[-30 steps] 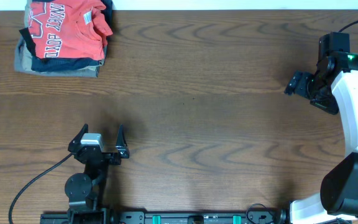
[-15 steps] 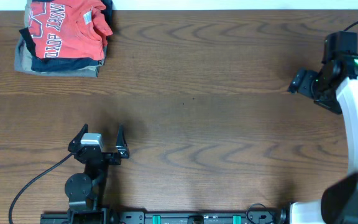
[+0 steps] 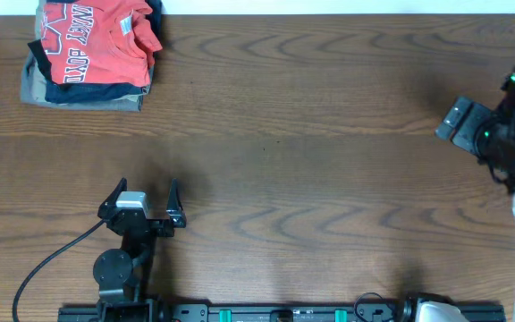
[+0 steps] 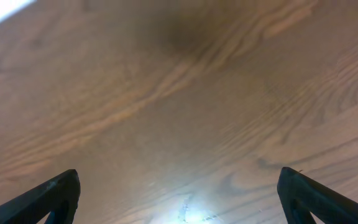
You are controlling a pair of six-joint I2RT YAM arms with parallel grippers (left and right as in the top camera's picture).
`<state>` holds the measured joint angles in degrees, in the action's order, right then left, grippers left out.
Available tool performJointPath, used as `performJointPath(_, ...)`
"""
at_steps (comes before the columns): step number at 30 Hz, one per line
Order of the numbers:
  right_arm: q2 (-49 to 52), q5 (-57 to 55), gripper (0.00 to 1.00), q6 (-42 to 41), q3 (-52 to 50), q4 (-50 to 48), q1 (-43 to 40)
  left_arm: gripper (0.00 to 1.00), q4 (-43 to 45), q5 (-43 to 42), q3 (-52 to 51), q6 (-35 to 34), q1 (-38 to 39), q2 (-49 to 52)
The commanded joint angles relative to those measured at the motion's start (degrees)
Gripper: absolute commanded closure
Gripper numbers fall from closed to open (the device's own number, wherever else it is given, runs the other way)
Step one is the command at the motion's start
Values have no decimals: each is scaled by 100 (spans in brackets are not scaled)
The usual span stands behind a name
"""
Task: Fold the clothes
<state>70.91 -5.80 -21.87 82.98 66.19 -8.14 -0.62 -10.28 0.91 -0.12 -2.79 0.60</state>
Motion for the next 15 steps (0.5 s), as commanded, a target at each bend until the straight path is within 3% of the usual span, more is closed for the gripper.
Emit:
performJointPath(1,-466,4,1,50,48,4,15,2,-236,-63,-68,52,24,-37)
performJointPath(15,-2367,-170,1,138,-195,9,1025,2,-236,-63,-68,52,24,-37)
